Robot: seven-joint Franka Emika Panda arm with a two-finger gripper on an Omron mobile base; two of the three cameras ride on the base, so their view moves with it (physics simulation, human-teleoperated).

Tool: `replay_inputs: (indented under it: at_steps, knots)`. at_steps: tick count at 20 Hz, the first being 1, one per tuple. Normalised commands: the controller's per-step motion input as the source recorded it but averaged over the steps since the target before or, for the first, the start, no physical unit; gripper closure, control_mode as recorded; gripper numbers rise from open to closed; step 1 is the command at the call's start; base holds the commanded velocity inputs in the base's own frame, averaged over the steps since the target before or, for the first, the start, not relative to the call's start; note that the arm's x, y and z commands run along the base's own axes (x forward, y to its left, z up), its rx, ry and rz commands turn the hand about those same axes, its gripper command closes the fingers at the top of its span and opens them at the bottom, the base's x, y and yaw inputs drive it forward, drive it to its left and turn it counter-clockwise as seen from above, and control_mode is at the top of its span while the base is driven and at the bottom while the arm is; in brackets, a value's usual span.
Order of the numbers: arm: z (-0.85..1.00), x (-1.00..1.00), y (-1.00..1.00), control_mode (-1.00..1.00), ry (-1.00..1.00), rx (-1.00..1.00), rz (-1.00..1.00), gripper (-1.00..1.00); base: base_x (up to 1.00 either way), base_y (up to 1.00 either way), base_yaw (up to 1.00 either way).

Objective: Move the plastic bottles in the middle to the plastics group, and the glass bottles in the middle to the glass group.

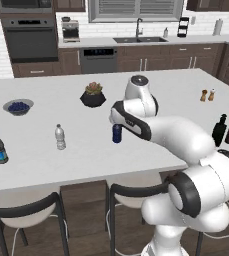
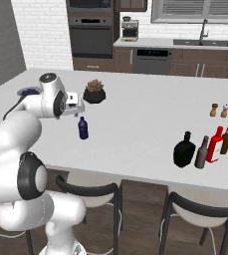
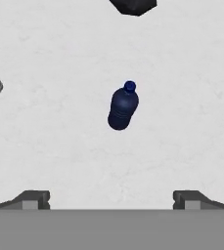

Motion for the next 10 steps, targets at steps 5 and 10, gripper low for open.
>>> replay_inputs:
  at_steps: [5, 10]
  knots:
    - [-0.13, 0.02, -0.06, -1.0, 0.0, 0.02, -0.06, -1.0, 0.0, 0.0, 0.0]
    - [-0.36, 0.04, 0.0, -1.0, 0.0, 0.04, -0.05, -1.0, 0.0, 0.0, 0.0]
